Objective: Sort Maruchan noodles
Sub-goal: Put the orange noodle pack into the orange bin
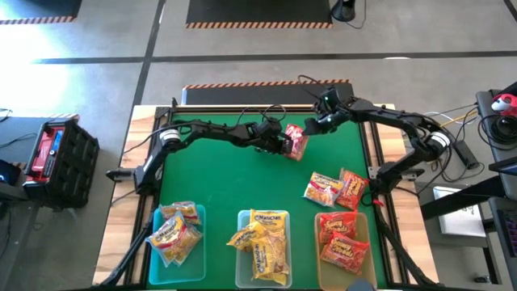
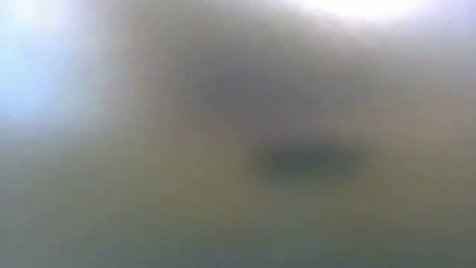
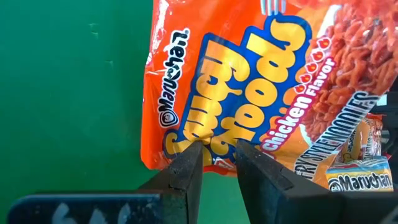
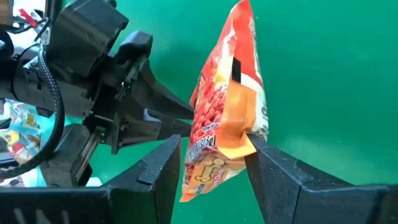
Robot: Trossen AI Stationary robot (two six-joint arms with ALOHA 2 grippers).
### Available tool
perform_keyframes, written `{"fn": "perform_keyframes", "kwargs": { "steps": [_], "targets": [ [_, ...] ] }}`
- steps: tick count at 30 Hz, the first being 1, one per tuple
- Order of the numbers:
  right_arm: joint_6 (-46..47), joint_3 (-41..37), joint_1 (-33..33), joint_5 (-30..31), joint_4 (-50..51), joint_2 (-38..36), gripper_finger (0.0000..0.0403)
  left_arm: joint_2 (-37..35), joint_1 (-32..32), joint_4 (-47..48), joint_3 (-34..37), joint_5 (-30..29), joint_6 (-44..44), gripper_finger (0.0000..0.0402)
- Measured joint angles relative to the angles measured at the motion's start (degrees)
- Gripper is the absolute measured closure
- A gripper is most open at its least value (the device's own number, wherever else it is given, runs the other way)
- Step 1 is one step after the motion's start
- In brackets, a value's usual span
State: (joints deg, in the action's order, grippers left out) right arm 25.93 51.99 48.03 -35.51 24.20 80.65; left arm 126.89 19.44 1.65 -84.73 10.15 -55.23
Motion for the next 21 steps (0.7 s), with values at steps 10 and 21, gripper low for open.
{"fn": "perform_keyframes", "kwargs": {
  "steps": [10, 21],
  "targets": [
    [0.3, 0.0, -0.7, 0.4, -0.9, 3.2, 0.0238, 0.0, 0.0, 0.1, 0.1, -0.3, -1.4, 0.0325],
    [-0.2, 0.3, -0.7, 0.9, -0.3, 3.4, 0.0238, 0.0, 0.0, 0.8, 0.1, -0.8, -3.0, 0.0325]
  ]
}}
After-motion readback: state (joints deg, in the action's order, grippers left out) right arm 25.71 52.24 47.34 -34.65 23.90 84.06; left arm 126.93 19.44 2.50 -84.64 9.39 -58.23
